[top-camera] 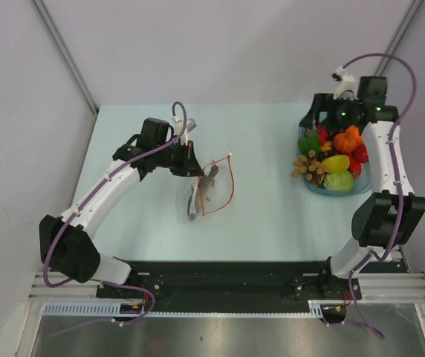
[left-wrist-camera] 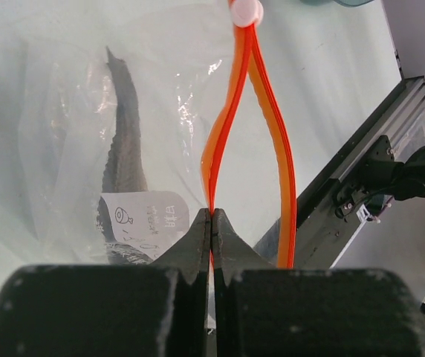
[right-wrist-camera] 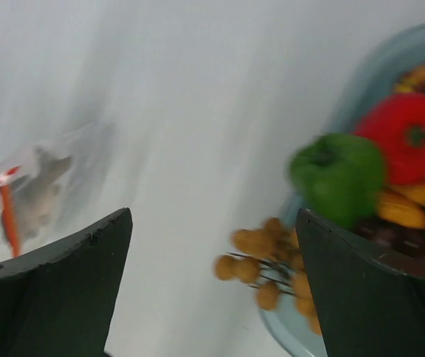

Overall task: Place the food in the zip-top bag and seal the zipper
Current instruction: Pick up the fake vegetable from the bin.

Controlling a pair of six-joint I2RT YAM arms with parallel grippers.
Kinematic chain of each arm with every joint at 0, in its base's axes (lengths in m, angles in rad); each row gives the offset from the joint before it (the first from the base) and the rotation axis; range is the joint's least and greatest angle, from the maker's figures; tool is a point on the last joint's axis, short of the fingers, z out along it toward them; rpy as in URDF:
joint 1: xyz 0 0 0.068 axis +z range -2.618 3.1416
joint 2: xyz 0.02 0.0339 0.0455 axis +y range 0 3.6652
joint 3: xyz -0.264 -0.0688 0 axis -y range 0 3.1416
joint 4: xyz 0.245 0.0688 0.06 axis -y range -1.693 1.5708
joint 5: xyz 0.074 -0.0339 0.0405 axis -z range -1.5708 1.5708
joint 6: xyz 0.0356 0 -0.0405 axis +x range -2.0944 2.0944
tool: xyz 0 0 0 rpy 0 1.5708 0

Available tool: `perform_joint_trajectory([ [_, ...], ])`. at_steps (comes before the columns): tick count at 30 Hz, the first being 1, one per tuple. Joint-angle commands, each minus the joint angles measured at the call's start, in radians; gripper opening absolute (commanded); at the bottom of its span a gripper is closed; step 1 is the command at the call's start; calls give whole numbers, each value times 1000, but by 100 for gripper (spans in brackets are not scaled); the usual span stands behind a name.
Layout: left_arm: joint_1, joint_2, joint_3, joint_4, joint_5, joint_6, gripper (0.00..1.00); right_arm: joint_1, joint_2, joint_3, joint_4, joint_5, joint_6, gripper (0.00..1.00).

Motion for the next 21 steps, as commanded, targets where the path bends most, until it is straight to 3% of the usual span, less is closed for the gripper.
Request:
perform_joint_trajectory([
  [1, 10, -18, 12, 49, 26, -16, 0, -102, 47, 125, -65, 172, -104, 97],
  [10, 16, 11, 16, 64, 31, -25, 0, -9, 156, 130, -62, 364, -372, 100],
  [21, 20, 36, 44, 61, 34, -16, 0, 85, 318, 145, -36, 511, -423, 100],
])
